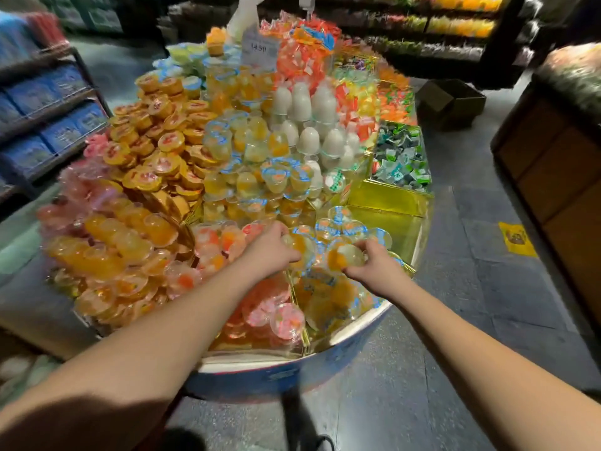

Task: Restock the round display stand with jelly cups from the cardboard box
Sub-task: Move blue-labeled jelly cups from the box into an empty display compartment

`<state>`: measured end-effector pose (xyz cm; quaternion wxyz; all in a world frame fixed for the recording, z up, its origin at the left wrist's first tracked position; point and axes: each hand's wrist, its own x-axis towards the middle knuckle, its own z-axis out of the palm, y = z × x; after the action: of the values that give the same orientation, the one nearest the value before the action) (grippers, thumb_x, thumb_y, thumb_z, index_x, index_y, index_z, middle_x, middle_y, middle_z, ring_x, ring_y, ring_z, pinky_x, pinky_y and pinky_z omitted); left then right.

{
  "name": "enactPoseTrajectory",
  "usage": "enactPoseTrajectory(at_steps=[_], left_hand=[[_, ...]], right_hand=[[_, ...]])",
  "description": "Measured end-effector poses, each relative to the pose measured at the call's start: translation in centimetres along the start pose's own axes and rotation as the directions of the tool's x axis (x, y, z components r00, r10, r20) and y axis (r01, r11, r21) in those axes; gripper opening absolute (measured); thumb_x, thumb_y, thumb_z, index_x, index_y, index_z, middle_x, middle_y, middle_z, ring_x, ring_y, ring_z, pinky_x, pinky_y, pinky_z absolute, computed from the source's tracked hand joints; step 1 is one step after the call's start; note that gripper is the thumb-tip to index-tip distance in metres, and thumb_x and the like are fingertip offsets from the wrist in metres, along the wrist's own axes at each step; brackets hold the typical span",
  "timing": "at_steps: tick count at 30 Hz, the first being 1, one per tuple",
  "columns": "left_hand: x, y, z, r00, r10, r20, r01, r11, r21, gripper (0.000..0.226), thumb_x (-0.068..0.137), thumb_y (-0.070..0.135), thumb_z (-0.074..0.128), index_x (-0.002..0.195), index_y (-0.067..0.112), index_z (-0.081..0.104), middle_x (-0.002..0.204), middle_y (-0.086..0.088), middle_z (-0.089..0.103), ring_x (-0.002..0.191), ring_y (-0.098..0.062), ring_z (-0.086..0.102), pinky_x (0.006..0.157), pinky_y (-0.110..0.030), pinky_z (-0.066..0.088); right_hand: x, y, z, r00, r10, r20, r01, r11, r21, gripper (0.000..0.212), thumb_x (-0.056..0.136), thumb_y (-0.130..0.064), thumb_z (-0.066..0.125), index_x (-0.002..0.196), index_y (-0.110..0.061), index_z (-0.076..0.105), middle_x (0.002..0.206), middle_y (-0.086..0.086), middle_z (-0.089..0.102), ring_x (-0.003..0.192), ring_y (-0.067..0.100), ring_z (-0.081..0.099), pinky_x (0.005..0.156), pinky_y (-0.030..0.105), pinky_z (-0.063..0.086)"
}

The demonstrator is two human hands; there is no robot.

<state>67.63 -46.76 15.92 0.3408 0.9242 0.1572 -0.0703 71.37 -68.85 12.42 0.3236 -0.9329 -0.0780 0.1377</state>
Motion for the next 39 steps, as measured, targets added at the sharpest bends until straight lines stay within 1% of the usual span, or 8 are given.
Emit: enactPoseTrajectory(at_steps=[4,8,10,18,23,28,35,39], left_hand=[[4.3,3.2,1.9,1.0,0.015,-0.016,-0.014,0.999,0.05,0.06,0.078,0.022,0.073,0.129,0.011,0.045,0.123,-0.007,0.055,0.092,-0.024,0.056,0.068,-0.028,0.039],[8.0,5.1,3.6,0.999,0.051,-0.006,-0.05,0.991,0.126,0.057,0.08,0.018,0.072,0.127,0.011,0.042,0.129,-0.007,0.05,0.099,-0.026,0.058,0.073,-0.033,0.047],[9.7,5.6,4.3,0.998,0.067,-0.005,-0.065,0.985,0.16,0.055,0.081,0.016,0.071,0.128,0.01,0.042,0.133,-0.008,0.047,0.106,-0.027,0.057,0.078,-0.034,0.048],[15.5,5.4,7.2,0.993,0.099,0.058,-0.11,0.962,0.248,0.054,0.083,0.014,0.07,0.128,0.01,0.04,0.135,-0.009,0.044,0.113,-0.03,0.054,0.076,-0.036,0.044],[18.2,4.9,8.8,0.982,0.155,0.107,-0.18,0.94,0.289,0.055,0.084,0.015,0.07,0.129,0.01,0.039,0.132,-0.01,0.046,0.12,-0.032,0.049,0.089,-0.041,0.045],[19.9,4.8,10.2,0.971,0.198,0.134,-0.231,0.918,0.321,0.059,0.087,0.017,0.067,0.135,0.008,0.035,0.133,-0.012,0.044,0.122,-0.034,0.047,0.094,-0.044,0.043],[21.2,4.0,12.1,0.978,0.166,0.129,-0.198,0.936,0.292,0.054,0.087,0.013,0.063,0.134,0.011,0.036,0.134,-0.012,0.044,0.125,-0.033,0.045,0.098,-0.045,0.042],[21.3,3.6,12.8,0.983,0.167,0.074,-0.18,0.958,0.222,0.055,0.089,0.014,0.065,0.136,0.013,0.036,0.135,-0.01,0.042,0.125,-0.032,0.044,0.099,-0.048,0.043]], right_hand=[[3.8,2.5,-2.7,1.0,0.025,-0.017,-0.025,0.999,-0.03,0.065,0.081,-0.028,0.076,0.137,-0.012,0.048,0.138,0.009,0.048,0.121,0.023,0.053,0.093,0.027,0.04],[7.7,3.4,-4.5,1.0,0.013,-0.008,-0.014,0.996,-0.086,0.067,0.081,-0.026,0.075,0.139,-0.008,0.047,0.14,0.011,0.046,0.126,0.024,0.049,0.101,0.03,0.039],[9.9,3.4,-4.9,1.0,0.013,-0.001,-0.013,0.994,-0.11,0.069,0.081,-0.025,0.075,0.141,-0.008,0.045,0.142,0.012,0.045,0.128,0.025,0.048,0.1,0.03,0.039],[17.8,2.8,-4.1,1.0,0.022,-0.005,-0.022,0.98,-0.196,0.071,0.08,-0.029,0.076,0.14,-0.009,0.044,0.142,0.011,0.048,0.127,0.029,0.049,0.102,0.036,0.044],[21.8,2.5,-3.2,1.0,0.03,-0.002,-0.03,0.964,-0.264,0.065,0.081,-0.029,0.074,0.136,-0.009,0.047,0.138,0.013,0.05,0.124,0.031,0.05,0.097,0.037,0.046],[24.6,2.6,-1.8,1.0,0.014,0.003,-0.013,0.959,-0.282,0.067,0.082,-0.031,0.074,0.139,-0.012,0.045,0.139,0.012,0.049,0.127,0.031,0.047,0.101,0.037,0.043],[26.4,3.4,-0.5,1.0,-0.003,0.015,0.007,0.955,-0.296,0.063,0.083,-0.029,0.073,0.137,-0.01,0.046,0.137,0.013,0.049,0.127,0.033,0.045,0.101,0.039,0.041],[26.8,3.7,-0.1,0.999,-0.008,0.033,0.017,0.965,-0.262,0.067,0.085,-0.027,0.073,0.141,-0.011,0.042,0.141,0.013,0.047,0.131,0.032,0.042,0.104,0.038,0.04]])
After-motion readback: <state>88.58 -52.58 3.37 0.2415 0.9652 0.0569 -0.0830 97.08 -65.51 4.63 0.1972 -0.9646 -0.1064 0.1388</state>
